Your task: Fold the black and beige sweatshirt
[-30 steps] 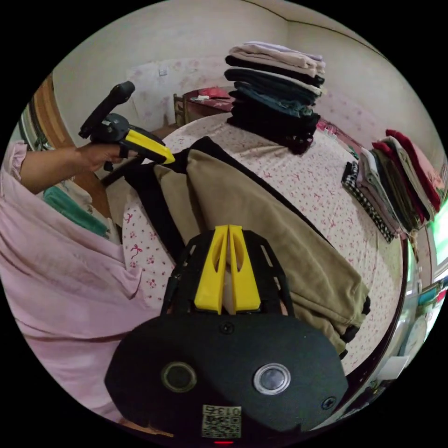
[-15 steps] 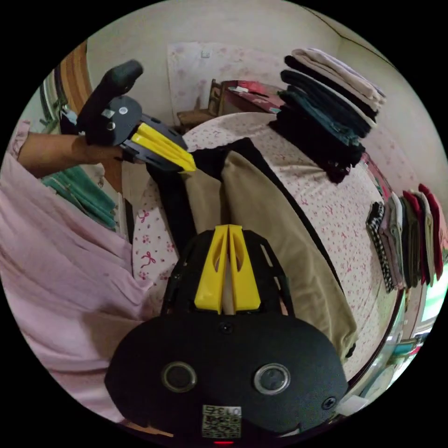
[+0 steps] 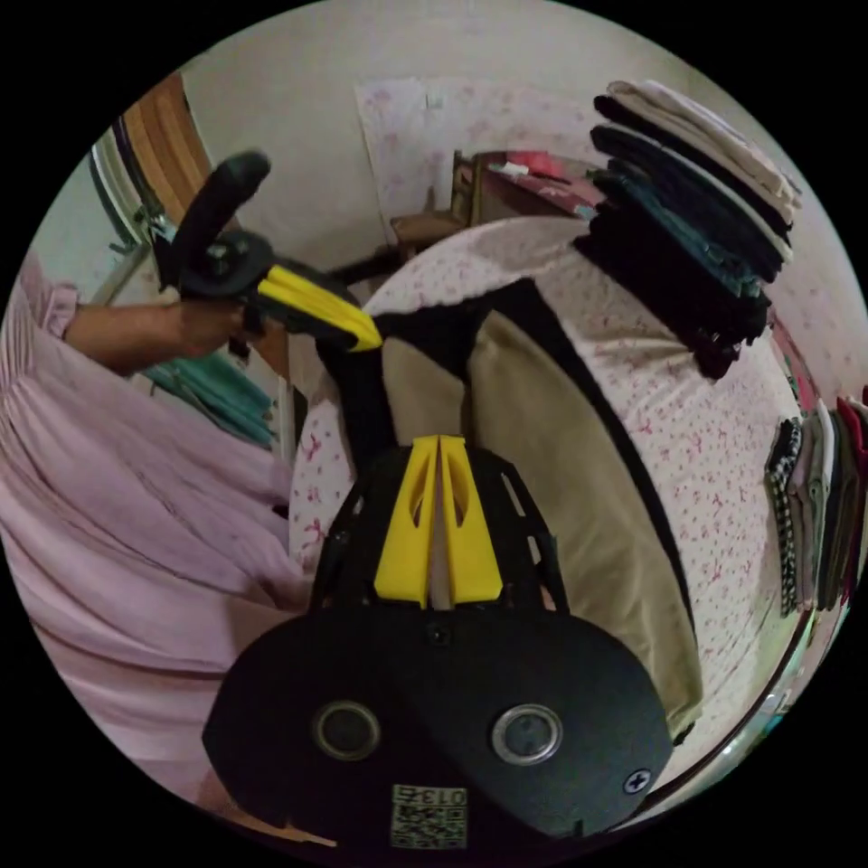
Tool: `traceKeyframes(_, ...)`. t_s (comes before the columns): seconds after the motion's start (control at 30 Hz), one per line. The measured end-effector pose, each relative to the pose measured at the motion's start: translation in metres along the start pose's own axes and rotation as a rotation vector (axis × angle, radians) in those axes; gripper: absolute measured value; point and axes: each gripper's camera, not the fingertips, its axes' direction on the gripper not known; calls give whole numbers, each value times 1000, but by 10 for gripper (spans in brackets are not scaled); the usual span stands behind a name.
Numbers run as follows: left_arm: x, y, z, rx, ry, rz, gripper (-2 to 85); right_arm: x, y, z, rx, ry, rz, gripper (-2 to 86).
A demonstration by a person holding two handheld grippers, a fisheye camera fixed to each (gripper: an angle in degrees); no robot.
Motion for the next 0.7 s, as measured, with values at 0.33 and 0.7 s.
traceKeyframes(0.33,-132,63,-15,-21,1,-332,139,117,-105,41,31,35,76,85)
traceKeyframes(0.7,-193,81,6,-78,243,-434,131,205,-153,134,-185,-43,54,100)
